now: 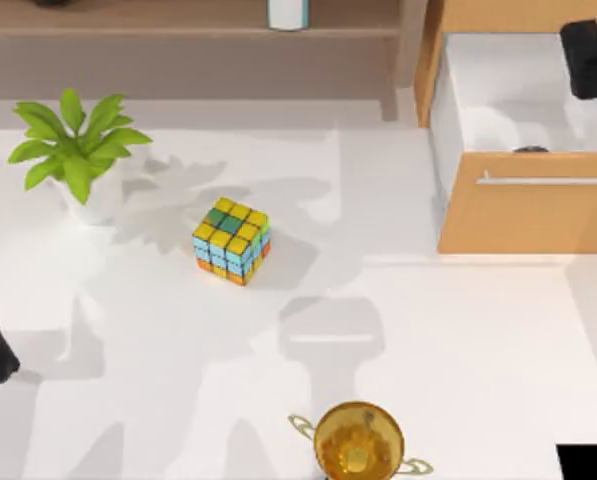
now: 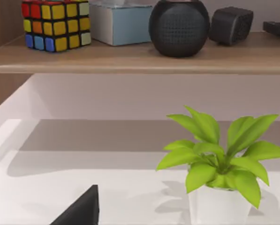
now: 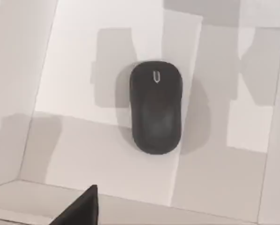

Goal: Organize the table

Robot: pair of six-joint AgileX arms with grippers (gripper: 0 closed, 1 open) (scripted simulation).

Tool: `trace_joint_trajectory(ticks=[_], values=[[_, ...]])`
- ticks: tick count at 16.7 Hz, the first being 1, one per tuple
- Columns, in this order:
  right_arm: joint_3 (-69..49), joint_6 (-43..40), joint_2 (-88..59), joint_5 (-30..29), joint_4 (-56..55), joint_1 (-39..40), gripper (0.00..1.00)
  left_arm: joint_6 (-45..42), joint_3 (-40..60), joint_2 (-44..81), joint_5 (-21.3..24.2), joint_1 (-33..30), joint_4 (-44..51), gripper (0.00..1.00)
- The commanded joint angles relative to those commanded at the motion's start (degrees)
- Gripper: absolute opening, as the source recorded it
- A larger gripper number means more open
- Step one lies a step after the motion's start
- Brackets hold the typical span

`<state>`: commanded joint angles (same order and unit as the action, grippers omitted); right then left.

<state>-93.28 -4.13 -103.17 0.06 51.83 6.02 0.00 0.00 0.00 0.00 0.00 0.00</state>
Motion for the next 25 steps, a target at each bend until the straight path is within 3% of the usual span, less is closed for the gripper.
trace_joint_trajectory(ticks=[5, 9, 25], values=[[-21.1, -0.98, -24.51, -0.03, 11.76, 1.19, 1.0, 0.0, 0.0, 0.0, 0.0, 0.0, 0.0, 1.0], [-29.63, -1.16, -34.44, -0.01, 16.87, 1.32, 1.0, 0.0, 0.0, 0.0, 0.0, 0.0, 0.0, 1.0], [-27.06, -1.06, -36.56, -0.07, 12.97, 1.37, 1.0, 0.0, 0.0, 0.0, 0.0, 0.0, 0.0, 1.0]])
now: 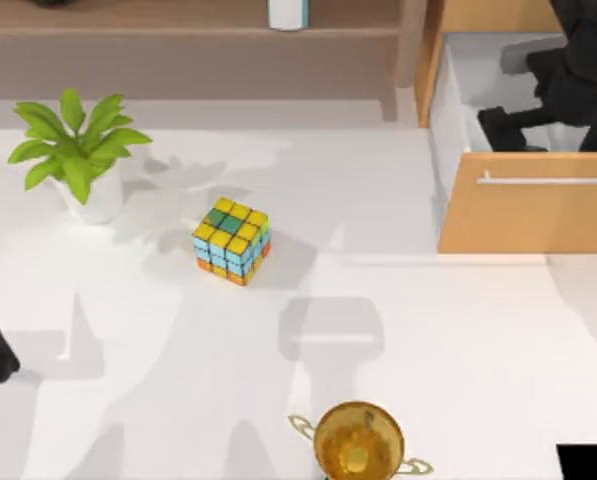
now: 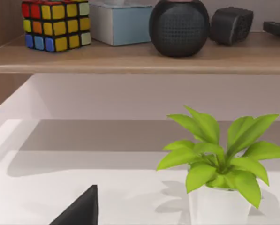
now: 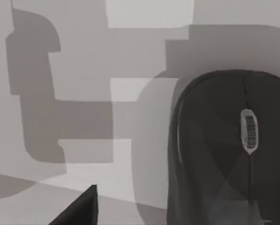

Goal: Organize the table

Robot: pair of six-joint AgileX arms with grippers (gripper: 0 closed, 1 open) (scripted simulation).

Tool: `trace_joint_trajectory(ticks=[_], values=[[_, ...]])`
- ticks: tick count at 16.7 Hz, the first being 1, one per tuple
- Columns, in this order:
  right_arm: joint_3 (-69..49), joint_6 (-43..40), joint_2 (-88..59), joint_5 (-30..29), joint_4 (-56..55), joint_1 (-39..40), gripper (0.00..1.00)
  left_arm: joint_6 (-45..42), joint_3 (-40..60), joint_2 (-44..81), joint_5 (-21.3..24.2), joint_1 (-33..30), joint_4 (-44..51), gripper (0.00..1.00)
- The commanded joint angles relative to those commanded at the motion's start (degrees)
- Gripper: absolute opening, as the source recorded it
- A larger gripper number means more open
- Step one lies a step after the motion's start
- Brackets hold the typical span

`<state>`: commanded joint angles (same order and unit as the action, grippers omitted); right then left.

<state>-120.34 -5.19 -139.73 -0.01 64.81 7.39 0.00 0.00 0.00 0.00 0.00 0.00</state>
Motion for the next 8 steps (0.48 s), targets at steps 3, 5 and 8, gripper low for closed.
trace_joint_trajectory(ticks=[3, 5, 8], values=[[0.12, -0.01, -0.88, 0.05, -0.91, -0.09, 1.0, 0.0, 0.0, 0.0, 0.0, 0.0, 0.0, 1.0], [0.12, -0.01, -0.88, 0.05, -0.91, -0.09, 1.0, 0.0, 0.0, 0.0, 0.0, 0.0, 0.0, 1.0], [0.12, -0.01, -0.88, 0.05, -0.91, -0.09, 0.85, 0.0, 0.0, 0.0, 0.0, 0.0, 0.0, 1.0]])
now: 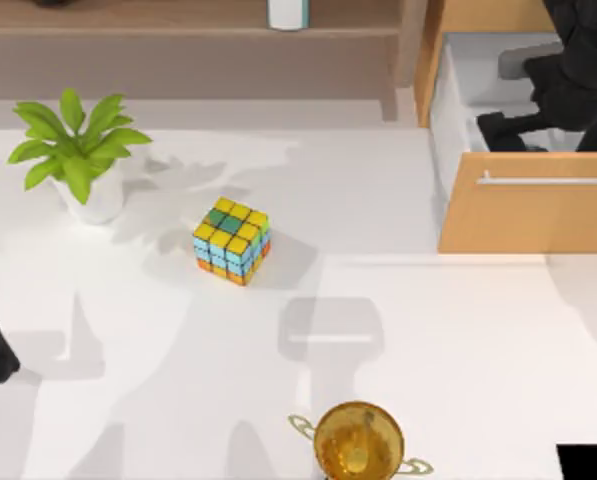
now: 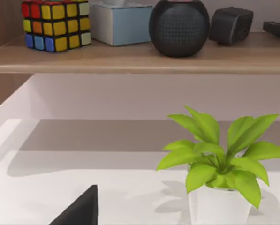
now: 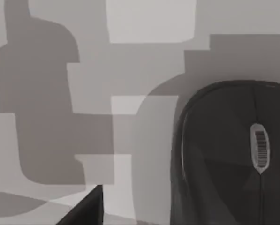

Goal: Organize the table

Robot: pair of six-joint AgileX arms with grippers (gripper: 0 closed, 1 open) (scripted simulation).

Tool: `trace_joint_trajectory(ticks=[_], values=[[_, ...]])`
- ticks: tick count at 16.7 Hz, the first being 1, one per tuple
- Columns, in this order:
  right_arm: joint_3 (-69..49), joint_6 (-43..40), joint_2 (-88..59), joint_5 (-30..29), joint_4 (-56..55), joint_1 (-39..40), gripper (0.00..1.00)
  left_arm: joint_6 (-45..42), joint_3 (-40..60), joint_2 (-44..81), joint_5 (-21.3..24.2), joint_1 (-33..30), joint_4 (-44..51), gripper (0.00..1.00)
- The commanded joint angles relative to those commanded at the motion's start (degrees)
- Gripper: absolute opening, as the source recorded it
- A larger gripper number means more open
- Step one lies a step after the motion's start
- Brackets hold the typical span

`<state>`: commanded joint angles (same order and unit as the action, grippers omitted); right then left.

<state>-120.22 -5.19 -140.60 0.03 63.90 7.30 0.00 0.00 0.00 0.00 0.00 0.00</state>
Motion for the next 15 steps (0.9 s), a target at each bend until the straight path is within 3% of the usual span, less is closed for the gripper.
trace_joint_trajectory(ticks=[11, 15], values=[[0.0, 0.0, 0.0, 0.0, 0.0, 0.0, 0.02, 0.0, 0.0, 0.0, 0.0, 0.0, 0.0, 1.0], [0.0, 0.0, 0.0, 0.0, 0.0, 0.0, 0.0, 0.0, 0.0, 0.0, 0.0, 0.0, 0.0, 1.0]])
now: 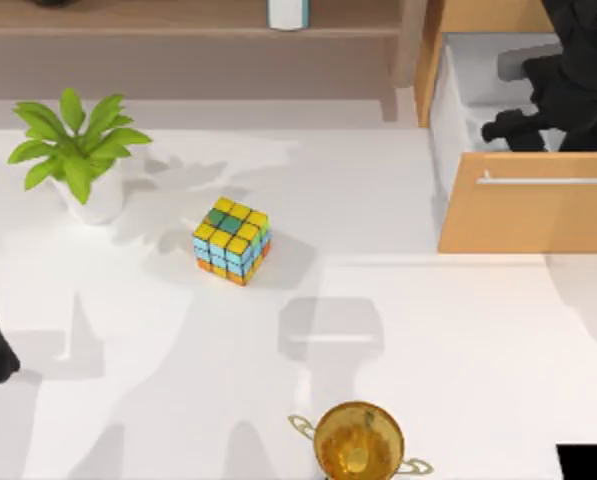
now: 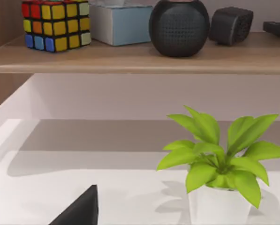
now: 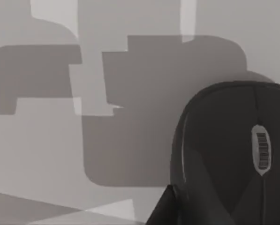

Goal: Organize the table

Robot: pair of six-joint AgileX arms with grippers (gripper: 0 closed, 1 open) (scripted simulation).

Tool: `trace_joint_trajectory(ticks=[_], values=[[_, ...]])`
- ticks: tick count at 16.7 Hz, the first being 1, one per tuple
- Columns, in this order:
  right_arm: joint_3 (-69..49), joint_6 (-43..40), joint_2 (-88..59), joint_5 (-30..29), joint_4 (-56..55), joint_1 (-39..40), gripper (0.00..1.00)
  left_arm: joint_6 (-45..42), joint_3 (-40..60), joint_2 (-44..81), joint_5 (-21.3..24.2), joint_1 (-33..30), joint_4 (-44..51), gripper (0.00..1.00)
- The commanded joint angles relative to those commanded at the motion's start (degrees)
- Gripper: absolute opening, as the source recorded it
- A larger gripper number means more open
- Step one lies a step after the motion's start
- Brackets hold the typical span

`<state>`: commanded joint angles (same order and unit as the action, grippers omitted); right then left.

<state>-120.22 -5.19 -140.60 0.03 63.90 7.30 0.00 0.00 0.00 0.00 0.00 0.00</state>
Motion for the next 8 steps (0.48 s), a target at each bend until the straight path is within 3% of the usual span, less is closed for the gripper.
trace_joint_trajectory(ticks=[8], values=[[-0.22, 0.11, 1.45, -0.14, 0.21, 0.08, 0.0, 0.0, 0.0, 0.0, 0.0, 0.0, 0.0, 1.0]])
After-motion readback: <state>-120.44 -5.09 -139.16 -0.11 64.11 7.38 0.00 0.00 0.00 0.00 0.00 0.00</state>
